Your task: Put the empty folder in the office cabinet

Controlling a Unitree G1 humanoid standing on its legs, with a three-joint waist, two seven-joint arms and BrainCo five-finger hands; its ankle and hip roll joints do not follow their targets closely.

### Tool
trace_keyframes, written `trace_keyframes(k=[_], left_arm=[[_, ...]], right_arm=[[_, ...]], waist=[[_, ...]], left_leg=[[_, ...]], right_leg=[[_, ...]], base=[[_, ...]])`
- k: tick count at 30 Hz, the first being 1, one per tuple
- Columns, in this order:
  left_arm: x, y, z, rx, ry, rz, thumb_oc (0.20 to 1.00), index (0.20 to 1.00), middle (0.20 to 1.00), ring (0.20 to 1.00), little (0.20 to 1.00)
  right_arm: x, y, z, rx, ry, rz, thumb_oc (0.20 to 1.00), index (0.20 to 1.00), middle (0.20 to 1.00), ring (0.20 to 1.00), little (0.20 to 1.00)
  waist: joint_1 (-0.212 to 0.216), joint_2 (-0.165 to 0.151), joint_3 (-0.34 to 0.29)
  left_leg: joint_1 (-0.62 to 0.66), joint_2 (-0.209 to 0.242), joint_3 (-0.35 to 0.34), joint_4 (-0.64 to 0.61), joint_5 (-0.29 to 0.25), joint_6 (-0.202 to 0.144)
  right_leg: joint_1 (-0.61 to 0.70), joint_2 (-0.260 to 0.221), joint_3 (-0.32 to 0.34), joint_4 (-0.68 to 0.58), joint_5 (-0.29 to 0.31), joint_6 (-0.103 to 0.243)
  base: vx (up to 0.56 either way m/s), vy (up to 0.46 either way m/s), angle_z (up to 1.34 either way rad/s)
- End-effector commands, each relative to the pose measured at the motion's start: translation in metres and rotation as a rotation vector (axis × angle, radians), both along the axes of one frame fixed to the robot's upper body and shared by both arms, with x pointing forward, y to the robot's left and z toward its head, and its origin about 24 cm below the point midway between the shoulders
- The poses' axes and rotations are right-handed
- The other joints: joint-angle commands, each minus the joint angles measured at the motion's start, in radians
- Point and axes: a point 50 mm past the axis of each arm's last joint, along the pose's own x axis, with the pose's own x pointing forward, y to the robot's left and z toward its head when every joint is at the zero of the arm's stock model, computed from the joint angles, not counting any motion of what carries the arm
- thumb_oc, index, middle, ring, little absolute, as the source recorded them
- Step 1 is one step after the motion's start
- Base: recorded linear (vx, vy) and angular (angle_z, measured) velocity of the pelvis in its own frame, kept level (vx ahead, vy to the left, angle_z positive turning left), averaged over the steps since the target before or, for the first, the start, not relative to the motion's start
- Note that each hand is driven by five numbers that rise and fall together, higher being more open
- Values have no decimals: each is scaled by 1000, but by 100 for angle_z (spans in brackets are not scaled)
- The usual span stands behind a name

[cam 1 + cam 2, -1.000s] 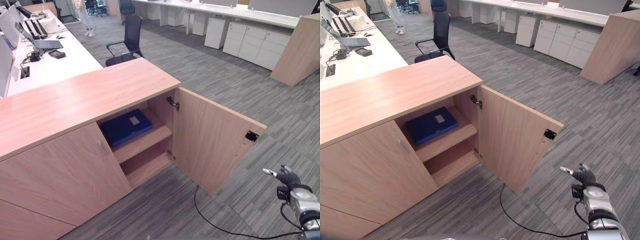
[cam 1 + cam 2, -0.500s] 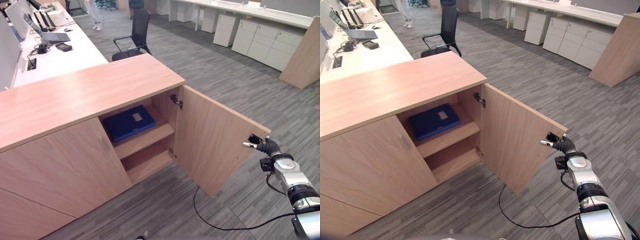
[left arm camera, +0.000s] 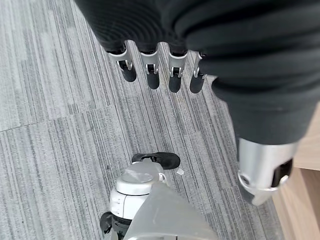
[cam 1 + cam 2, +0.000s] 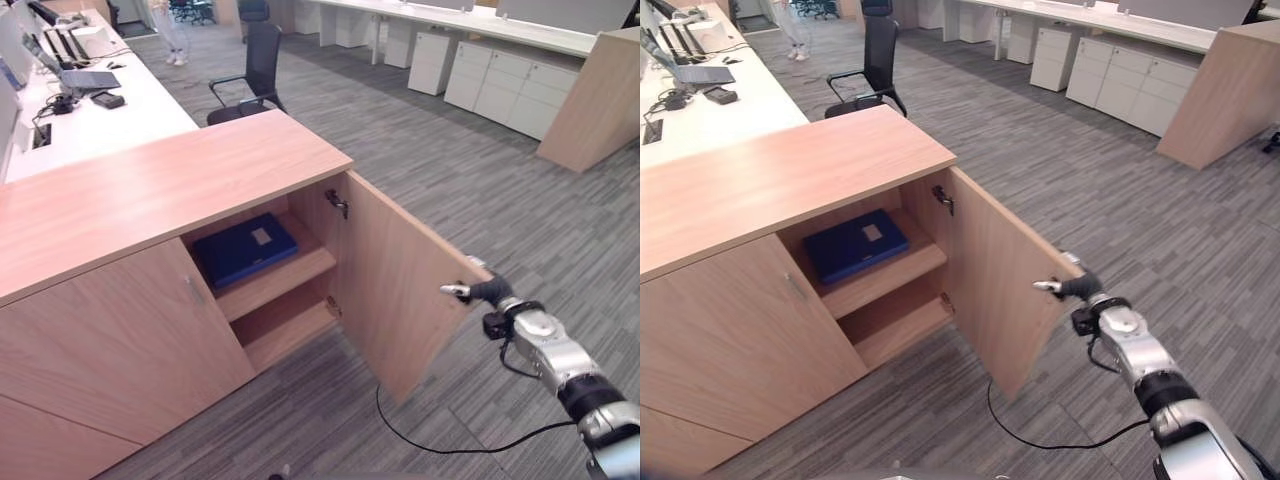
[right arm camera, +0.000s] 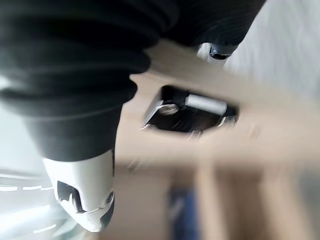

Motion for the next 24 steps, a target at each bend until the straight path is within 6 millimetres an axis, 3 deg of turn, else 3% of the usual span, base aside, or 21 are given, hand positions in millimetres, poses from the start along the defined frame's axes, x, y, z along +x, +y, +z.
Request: trace_keyframes(k=[1,2,3,8,16,20,23,24], left_arm=[[13,20,7,58,-6,-42,1000,1000,1000,1000,1000],[17,18,6,58,-14,-53,1000,1000,1000,1000,1000],[17,17,6,58,-14,-60,1000,1000,1000,1000,1000],[29,10,3,45,-48,-87,1000,1000,1000,1000,1000],[34,5,1,23,-65,-93,1000,1000,1000,1000,1000],[38,2,1,13,-91,-118,1000,1000,1000,1000,1000],[47,3,3,28,-136,-129,1000,1000,1000,1000,1000],[47,4,3,29,-137,-129,1000,1000,1000,1000,1000]], right_arm=[[16,132,81,525,-297,479,1000,1000,1000,1000,1000],[-8,157,78,608,-229,627,1000,1000,1000,1000,1000],[-18,166,74,654,-188,669,1000,1000,1000,1000,1000],[-49,190,57,753,-23,791,1000,1000,1000,1000,1000],[-46,187,54,764,-7,763,1000,1000,1000,1000,1000],[-43,156,-1,565,119,590,1000,1000,1000,1000,1000],[-46,118,-63,176,235,446,1000,1000,1000,1000,1000],[-46,118,-63,176,234,446,1000,1000,1000,1000,1000]], waist=[[114,-90,9],[119,-92,9],[120,-92,8],[123,-95,12],[134,-112,23],[146,-120,33],[159,-130,58],[158,-131,58]], left_leg=[[23,-85,1,-12,-71,4],[22,-86,0,-8,-72,3],[20,-85,-1,-3,-74,4],[8,-84,-8,13,-78,3],[-39,-68,-18,114,-107,-2],[-58,-58,-21,143,-106,-10],[-97,-38,-35,168,-88,-26],[-99,-37,-36,169,-88,-26]], right_leg=[[106,-9,-20,-153,94,58],[104,-9,-21,-154,95,57],[102,-9,-21,-153,95,57],[97,-9,-18,-148,94,54],[95,-7,-8,-148,91,40],[101,2,-14,-155,91,33],[102,14,-35,-169,95,27],[102,15,-36,-169,95,27]], base=[[-14,10,-8],[0,0,0],[-28,14,13],[-31,4,26],[-49,-23,5],[-42,-41,0],[-62,-97,-2],[-93,-111,29]])
